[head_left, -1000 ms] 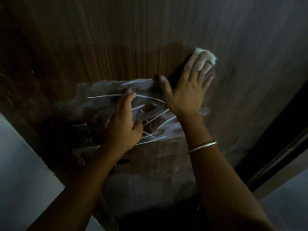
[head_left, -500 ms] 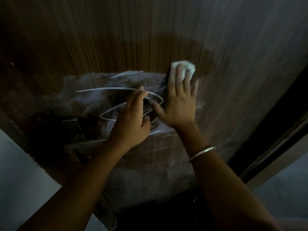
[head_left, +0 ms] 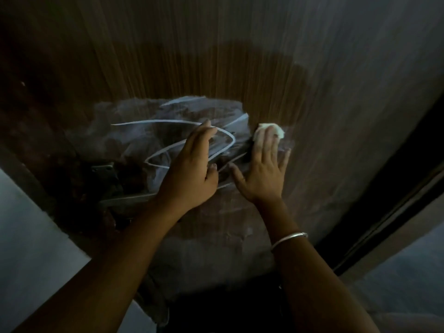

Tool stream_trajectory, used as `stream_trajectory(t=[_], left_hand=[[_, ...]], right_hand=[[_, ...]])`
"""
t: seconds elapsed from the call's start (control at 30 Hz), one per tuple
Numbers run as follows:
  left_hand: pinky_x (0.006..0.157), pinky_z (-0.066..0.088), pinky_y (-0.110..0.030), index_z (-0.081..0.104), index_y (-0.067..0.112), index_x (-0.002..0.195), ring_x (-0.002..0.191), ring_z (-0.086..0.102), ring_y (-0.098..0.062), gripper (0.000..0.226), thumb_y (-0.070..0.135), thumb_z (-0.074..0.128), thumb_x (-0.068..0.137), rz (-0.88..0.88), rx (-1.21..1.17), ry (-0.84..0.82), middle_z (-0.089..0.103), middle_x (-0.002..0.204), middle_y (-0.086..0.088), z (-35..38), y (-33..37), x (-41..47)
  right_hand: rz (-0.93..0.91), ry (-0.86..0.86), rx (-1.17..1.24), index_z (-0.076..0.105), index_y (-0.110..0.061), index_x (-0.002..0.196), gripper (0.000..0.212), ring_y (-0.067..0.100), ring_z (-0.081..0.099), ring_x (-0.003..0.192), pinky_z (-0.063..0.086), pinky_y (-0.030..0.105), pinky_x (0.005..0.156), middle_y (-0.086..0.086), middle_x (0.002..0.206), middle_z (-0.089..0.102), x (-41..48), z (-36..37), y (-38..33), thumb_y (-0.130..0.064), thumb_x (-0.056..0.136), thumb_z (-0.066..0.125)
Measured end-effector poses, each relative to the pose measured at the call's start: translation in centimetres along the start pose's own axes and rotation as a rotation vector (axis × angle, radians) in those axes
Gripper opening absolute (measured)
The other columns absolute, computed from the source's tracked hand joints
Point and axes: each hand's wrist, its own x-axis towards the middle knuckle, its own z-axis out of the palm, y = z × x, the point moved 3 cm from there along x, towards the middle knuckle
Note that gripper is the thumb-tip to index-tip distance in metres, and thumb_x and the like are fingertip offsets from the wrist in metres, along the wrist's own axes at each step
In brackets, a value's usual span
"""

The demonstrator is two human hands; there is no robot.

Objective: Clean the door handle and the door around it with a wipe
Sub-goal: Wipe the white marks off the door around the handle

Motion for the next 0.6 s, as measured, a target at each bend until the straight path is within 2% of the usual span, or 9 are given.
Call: stream_trajectory(t=[0.07,0.1,0.2,0.27,0.33,0.4,0.47,0.53,0.6], left_hand=[[0.093,0.021,-0.008,0.028,0.011,0.138,0.134,0.025,-0.016,0.068,0.004,0.061,0.080,-0.025,0.009,0.006,0.024,0.151,-0.010,-0.4,-0.4,-0.2],[0.095,0.023,-0.011,0.028,0.011,0.139,0.134,0.026,-0.019,0.068,0.004,0.061,0.080,-0.048,0.010,0.007,0.024,0.151,-0.010,-0.4,-0.6,-0.3],[0.104,0.023,-0.023,0.028,0.008,0.139,0.137,0.025,-0.024,0.067,0.003,0.061,0.081,-0.094,0.004,0.013,0.025,0.151,-0.012,-0.5,-0.7,-0.4],[0.104,0.024,-0.027,0.028,0.009,0.138,0.137,0.027,-0.026,0.067,0.003,0.061,0.080,-0.101,0.032,0.024,0.027,0.150,-0.014,-0.6,-0.6,-0.6],[0.098,0.035,-0.031,0.030,0.010,0.137,0.131,0.037,-0.030,0.068,0.004,0.062,0.077,-0.104,0.077,0.040,0.032,0.147,-0.016,-0.9,-0.9,-1.0],[0.092,0.042,-0.033,0.030,0.010,0.137,0.123,0.045,-0.034,0.070,0.004,0.063,0.076,-0.128,0.117,0.045,0.034,0.145,-0.017,-1.3,-1.7,-1.9],[0.096,0.036,-0.034,0.030,0.010,0.137,0.128,0.040,-0.034,0.072,0.002,0.063,0.075,-0.184,0.126,0.053,0.033,0.146,-0.017,-1.4,-2.7,-2.7],[0.102,0.032,-0.037,0.030,0.010,0.137,0.132,0.034,-0.033,0.071,0.002,0.063,0.075,-0.245,0.101,0.055,0.031,0.147,-0.016,-1.3,-3.6,-3.2],[0.105,0.033,-0.043,0.031,0.010,0.137,0.133,0.032,-0.033,0.069,0.003,0.063,0.076,-0.260,0.087,0.043,0.031,0.147,-0.016,-1.2,-3.9,-3.1]], right_hand=[[0.112,0.045,0.071,-0.003,-0.009,0.147,0.103,0.027,-0.006,0.143,-0.004,0.051,0.114,0.018,0.156,0.002,0.8,-0.3,-0.4,-0.076,0.079,0.034],[0.118,0.070,0.094,-0.002,-0.007,0.147,0.105,0.031,-0.003,0.143,-0.003,0.050,0.114,0.021,0.155,0.004,1.5,-0.4,-1.2,-0.077,0.078,0.034],[-0.120,0.032,0.067,0.010,-0.006,0.148,0.101,0.035,0.001,0.143,-0.001,0.049,0.116,0.019,0.155,0.010,2.2,0.3,-5.3,-0.074,0.078,0.036],[-0.250,-0.013,0.014,0.014,-0.009,0.148,0.092,0.032,0.006,0.144,0.002,0.053,0.116,0.014,0.156,0.012,0.7,1.3,-6.2,-0.068,0.081,0.036],[-0.207,-0.025,-0.001,0.010,-0.013,0.148,0.089,0.028,0.007,0.144,0.001,0.055,0.114,0.011,0.157,0.010,-0.5,1.5,-5.0,-0.068,0.082,0.036],[-0.075,0.018,0.018,0.003,-0.013,0.148,0.095,0.026,0.003,0.144,-0.003,0.054,0.113,0.012,0.157,0.006,0.0,0.8,-3.6,-0.070,0.081,0.038],[0.014,0.094,0.060,0.005,-0.007,0.148,0.101,0.032,0.003,0.144,-0.006,0.049,0.113,0.017,0.156,0.007,1.7,-0.3,-3.9,-0.073,0.079,0.038],[-0.063,0.107,0.077,0.011,-0.003,0.146,0.102,0.039,0.005,0.142,-0.006,0.046,0.114,0.021,0.154,0.011,3.1,-0.6,-6.0,-0.074,0.077,0.038],[-0.242,0.051,0.044,0.016,-0.005,0.147,0.099,0.038,0.008,0.142,-0.004,0.050,0.113,0.019,0.154,0.014,3.0,-0.3,-8.4,-0.072,0.077,0.040]])
